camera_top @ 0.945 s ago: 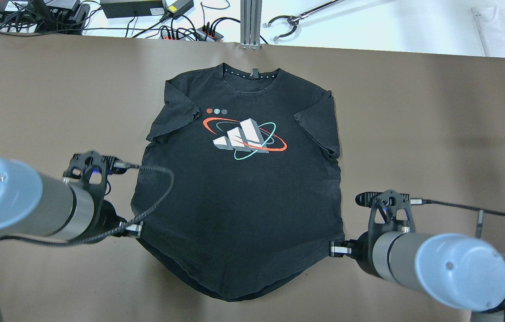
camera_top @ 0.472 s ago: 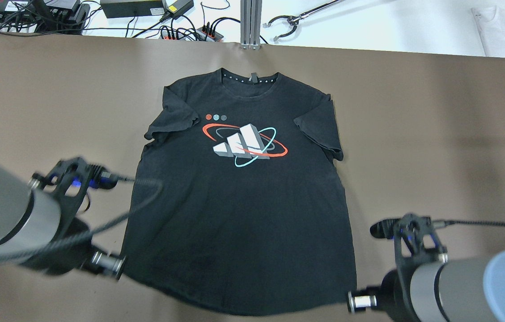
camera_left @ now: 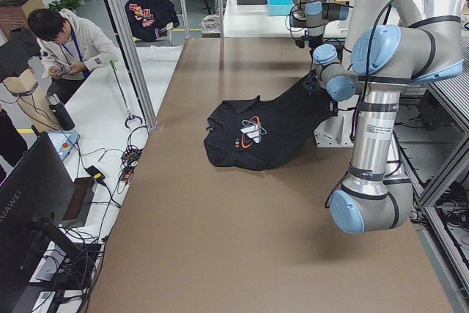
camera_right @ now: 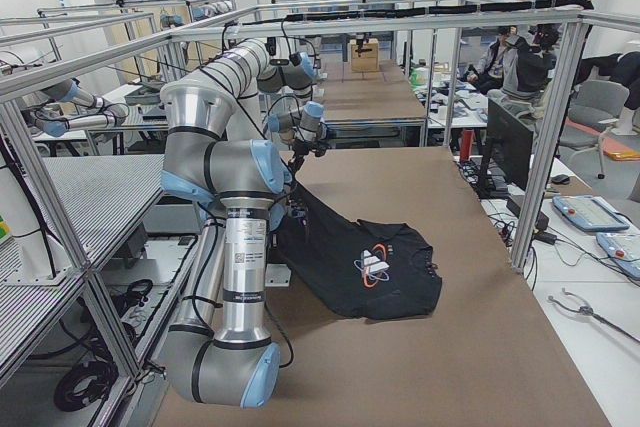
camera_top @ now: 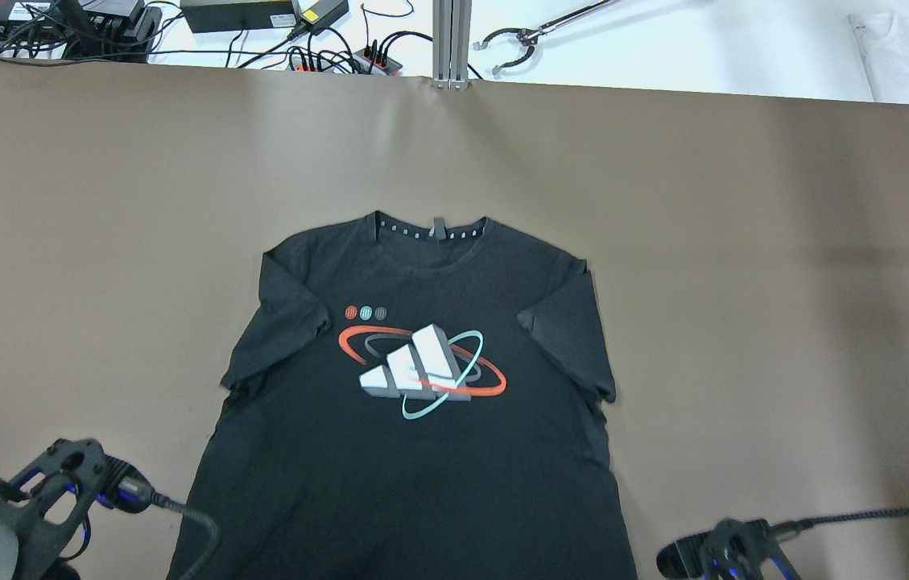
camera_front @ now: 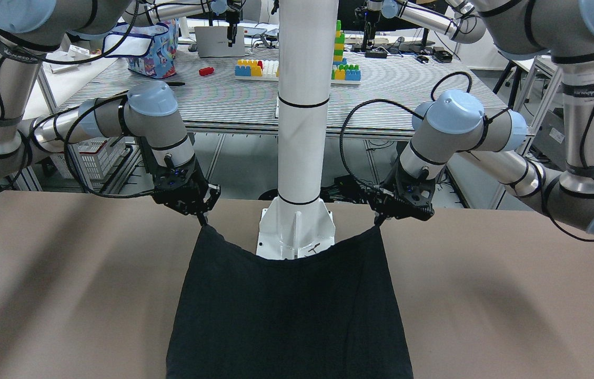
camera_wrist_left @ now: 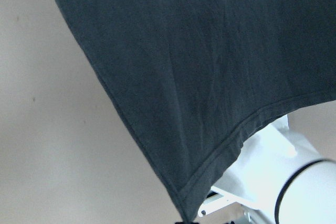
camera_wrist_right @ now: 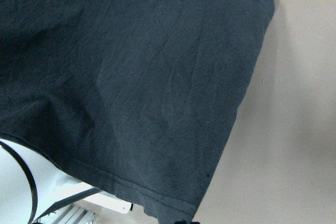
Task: Fold clothes
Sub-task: 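Lift the hem with both grippers and pull it toward the robot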
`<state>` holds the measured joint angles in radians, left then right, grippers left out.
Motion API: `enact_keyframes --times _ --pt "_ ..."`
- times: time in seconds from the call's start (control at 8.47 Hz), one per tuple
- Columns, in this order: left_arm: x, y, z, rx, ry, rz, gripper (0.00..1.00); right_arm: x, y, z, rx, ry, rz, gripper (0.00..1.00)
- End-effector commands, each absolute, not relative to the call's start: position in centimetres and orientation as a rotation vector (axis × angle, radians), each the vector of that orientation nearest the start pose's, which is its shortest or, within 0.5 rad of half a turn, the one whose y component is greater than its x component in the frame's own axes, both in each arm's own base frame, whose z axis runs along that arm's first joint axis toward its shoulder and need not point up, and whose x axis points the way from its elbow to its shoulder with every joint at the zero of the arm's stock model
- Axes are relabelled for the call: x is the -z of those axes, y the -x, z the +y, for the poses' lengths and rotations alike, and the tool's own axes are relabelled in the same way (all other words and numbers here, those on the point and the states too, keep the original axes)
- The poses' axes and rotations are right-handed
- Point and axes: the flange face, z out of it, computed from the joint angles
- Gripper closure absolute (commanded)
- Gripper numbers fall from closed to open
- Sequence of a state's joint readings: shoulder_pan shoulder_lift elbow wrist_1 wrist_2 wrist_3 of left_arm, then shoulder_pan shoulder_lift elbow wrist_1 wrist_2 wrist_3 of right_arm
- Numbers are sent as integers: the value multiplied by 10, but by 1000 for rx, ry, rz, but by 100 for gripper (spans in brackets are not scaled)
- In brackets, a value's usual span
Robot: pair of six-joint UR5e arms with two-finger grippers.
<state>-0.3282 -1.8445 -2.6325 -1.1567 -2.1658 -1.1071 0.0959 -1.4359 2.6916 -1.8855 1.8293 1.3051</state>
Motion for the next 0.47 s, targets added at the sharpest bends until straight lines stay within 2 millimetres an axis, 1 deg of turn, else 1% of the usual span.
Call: enact_keyframes --times 0.0,0.12,0.24,0.35 --pt "-166 -290 -196 -329 99 1009 100 -184 288 -136 239 60 -943 100" --pt "-169 -297 -209 -292 59 985 100 -188 290 -151 189 24 -925 100" --pt "-169 -304 -244 -214 14 960 100 -193 295 -167 138 -15 -900 100" --pt "-169 -304 -280 -142 -16 940 100 -201 302 -192 69 -44 -864 100"
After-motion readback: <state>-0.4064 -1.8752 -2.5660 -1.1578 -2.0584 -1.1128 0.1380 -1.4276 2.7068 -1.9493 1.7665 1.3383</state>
